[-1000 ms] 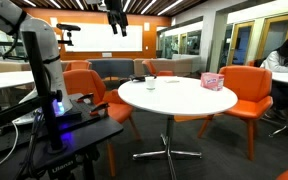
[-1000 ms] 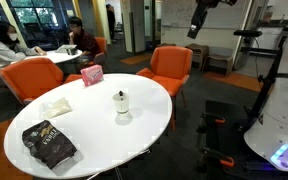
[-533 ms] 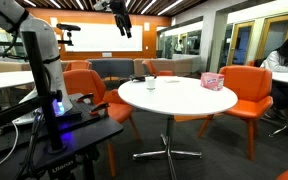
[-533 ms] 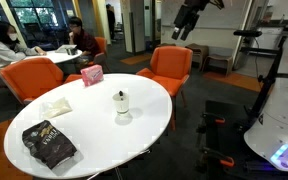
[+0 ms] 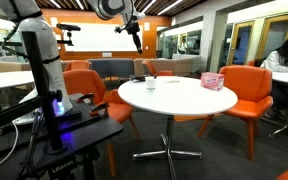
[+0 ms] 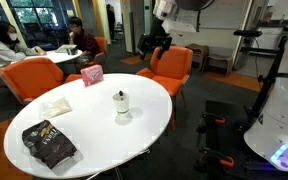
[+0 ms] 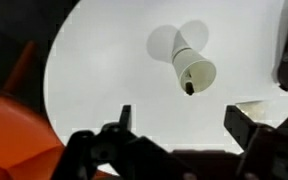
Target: Take the marker out of the cup and put it on the table
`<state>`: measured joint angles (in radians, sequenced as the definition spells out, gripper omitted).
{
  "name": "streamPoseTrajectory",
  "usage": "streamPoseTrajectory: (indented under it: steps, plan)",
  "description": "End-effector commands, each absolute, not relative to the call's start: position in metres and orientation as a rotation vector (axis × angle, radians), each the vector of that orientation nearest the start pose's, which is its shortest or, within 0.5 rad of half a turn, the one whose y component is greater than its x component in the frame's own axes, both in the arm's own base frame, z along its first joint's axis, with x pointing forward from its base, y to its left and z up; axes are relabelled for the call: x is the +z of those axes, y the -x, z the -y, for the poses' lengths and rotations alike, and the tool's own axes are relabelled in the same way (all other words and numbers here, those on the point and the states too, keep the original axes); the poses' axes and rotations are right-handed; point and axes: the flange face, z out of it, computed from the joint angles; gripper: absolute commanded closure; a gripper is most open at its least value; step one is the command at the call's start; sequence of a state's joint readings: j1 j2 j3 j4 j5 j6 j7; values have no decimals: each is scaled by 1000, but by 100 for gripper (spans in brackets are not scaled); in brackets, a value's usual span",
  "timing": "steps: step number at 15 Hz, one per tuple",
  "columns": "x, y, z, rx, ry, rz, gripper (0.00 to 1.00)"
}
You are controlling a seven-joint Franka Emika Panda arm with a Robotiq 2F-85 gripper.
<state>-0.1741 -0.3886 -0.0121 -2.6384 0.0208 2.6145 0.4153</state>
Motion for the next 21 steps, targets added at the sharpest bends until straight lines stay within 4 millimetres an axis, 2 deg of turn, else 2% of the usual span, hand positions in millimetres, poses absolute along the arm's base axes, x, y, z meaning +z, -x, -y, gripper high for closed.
streamPoseTrajectory:
  steps: [1,6,10,11,13,16,18,21]
  plan:
    - [379,-475,75,-504,2824,-1135,0]
    - [332,-539,46,-453,2811,-1289,0]
    - [304,-572,27,-527,2762,-1473,0]
    - [298,-578,23,-538,2757,-1513,1]
    - [285,-586,15,-544,2753,-1550,11]
    - [270,-593,0,-527,2762,-1554,30]
    - [262,-596,-5,-521,2770,-1553,35]
    - [254,-600,-5,-507,2775,-1557,35]
